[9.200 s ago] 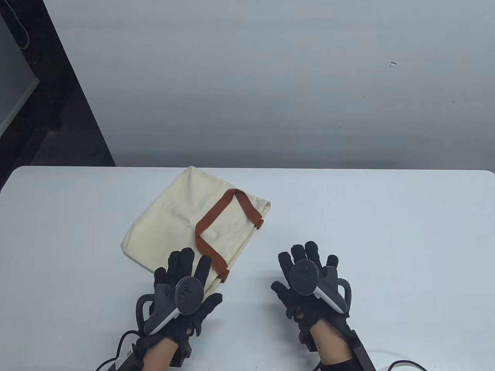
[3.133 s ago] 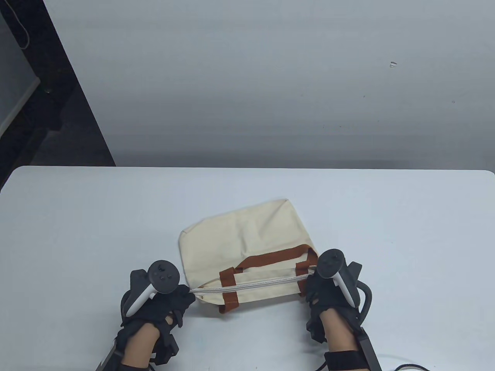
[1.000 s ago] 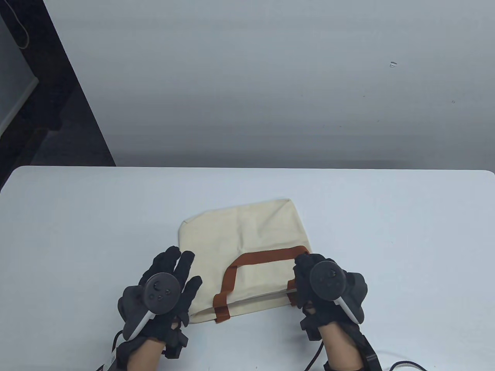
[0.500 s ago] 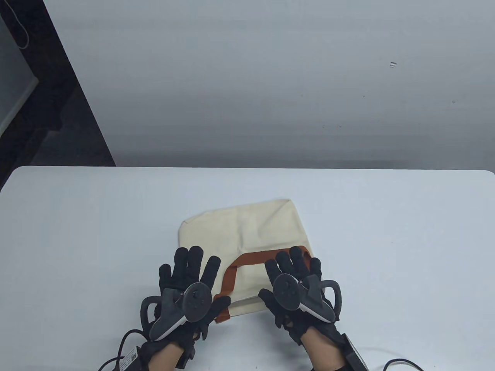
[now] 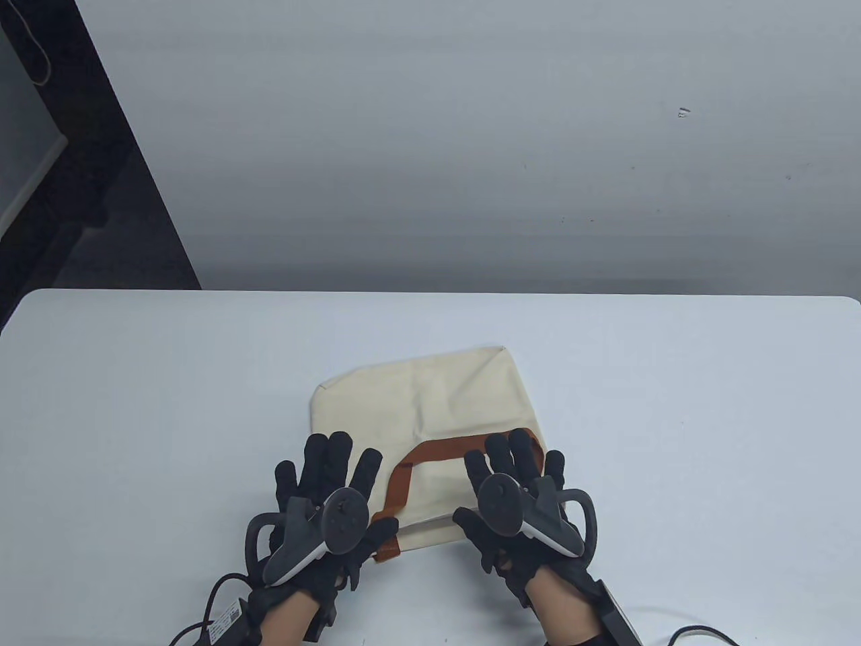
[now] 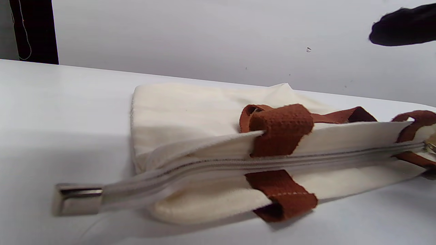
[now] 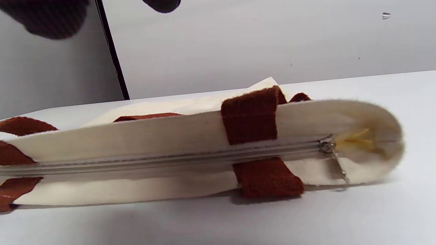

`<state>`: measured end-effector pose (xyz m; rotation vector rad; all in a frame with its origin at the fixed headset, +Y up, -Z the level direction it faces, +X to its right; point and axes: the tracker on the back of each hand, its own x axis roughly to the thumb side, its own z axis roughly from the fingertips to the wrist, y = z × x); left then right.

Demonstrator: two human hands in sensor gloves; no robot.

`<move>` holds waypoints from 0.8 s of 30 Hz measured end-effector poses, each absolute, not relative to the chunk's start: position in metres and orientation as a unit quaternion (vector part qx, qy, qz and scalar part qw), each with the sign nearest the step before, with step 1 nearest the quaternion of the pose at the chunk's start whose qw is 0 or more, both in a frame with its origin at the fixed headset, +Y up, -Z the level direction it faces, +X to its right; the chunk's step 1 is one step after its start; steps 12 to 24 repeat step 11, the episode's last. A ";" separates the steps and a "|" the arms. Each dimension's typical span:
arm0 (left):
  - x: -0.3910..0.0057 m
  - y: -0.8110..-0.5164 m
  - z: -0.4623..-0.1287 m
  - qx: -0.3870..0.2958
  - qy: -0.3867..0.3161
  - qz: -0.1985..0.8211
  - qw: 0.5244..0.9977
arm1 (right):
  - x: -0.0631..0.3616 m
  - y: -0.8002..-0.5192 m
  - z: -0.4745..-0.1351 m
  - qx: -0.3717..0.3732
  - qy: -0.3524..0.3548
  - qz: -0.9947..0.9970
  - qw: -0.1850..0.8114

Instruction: Zip the canvas bag

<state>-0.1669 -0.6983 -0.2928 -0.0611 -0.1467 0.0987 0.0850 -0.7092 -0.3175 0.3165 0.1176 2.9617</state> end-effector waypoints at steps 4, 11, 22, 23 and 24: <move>-0.167 -0.699 -0.293 -0.031 -0.073 0.052 0.996 | 0.088 -0.709 -0.319 0.103 0.040 0.990 0.093; -0.168 -0.699 -0.294 -0.039 -0.074 0.056 0.995 | 0.090 -0.709 -0.319 0.103 0.041 0.988 0.105; -0.168 -0.699 -0.294 -0.039 -0.074 0.056 0.995 | 0.090 -0.709 -0.319 0.103 0.041 0.988 0.105; -0.168 -0.699 -0.294 -0.039 -0.074 0.056 0.995 | 0.090 -0.709 -0.319 0.103 0.041 0.988 0.105; -0.168 -0.699 -0.294 -0.039 -0.074 0.056 0.995 | 0.090 -0.709 -0.319 0.103 0.041 0.988 0.105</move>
